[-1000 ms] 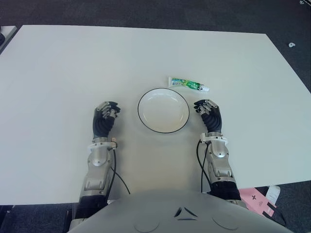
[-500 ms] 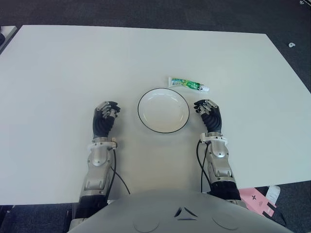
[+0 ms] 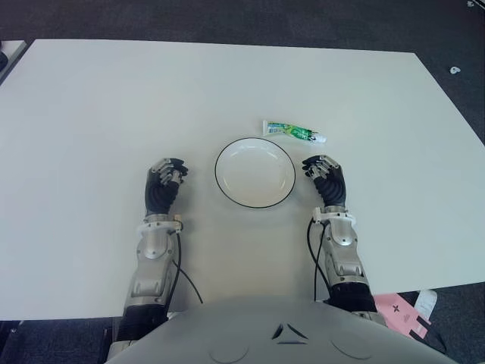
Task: Put the toothpaste on the table into the plate.
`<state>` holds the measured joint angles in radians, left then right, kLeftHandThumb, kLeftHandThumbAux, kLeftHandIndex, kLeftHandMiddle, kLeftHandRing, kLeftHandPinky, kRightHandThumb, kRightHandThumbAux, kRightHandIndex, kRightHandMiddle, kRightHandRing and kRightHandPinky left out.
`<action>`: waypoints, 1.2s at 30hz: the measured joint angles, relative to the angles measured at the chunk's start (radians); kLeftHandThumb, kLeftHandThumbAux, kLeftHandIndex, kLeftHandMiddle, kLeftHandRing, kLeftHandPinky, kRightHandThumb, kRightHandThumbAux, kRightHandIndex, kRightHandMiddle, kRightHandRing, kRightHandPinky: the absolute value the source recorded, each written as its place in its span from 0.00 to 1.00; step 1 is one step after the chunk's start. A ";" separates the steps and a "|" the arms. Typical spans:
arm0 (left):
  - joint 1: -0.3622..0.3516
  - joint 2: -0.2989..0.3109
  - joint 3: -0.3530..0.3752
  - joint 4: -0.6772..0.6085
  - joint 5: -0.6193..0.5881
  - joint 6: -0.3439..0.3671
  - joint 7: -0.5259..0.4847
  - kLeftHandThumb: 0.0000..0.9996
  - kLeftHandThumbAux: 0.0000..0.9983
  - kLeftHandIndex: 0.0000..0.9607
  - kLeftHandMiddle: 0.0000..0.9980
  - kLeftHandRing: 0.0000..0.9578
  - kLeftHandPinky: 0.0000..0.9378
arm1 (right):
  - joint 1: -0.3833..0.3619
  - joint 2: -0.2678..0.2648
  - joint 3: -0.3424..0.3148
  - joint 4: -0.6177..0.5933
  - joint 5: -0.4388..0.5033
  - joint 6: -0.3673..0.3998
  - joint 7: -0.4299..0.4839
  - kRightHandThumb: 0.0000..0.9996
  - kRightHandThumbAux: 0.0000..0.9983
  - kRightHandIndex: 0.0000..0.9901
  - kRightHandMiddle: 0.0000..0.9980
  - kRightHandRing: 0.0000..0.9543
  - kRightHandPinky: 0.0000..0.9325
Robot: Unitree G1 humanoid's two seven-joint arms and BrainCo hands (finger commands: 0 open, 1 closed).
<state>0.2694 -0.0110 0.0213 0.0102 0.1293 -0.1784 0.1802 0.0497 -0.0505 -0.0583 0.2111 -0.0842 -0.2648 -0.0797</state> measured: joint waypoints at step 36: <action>-0.030 -0.015 0.000 0.040 0.010 -0.022 0.004 0.70 0.72 0.45 0.52 0.54 0.55 | -0.526 -0.474 0.199 0.294 -0.391 -0.081 0.160 0.60 0.40 0.00 0.00 0.00 0.01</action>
<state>0.2394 -0.0256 0.0216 0.0504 0.1389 -0.2004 0.1846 -0.4767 -0.5243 0.1404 0.5049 -0.4747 -0.3457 0.0803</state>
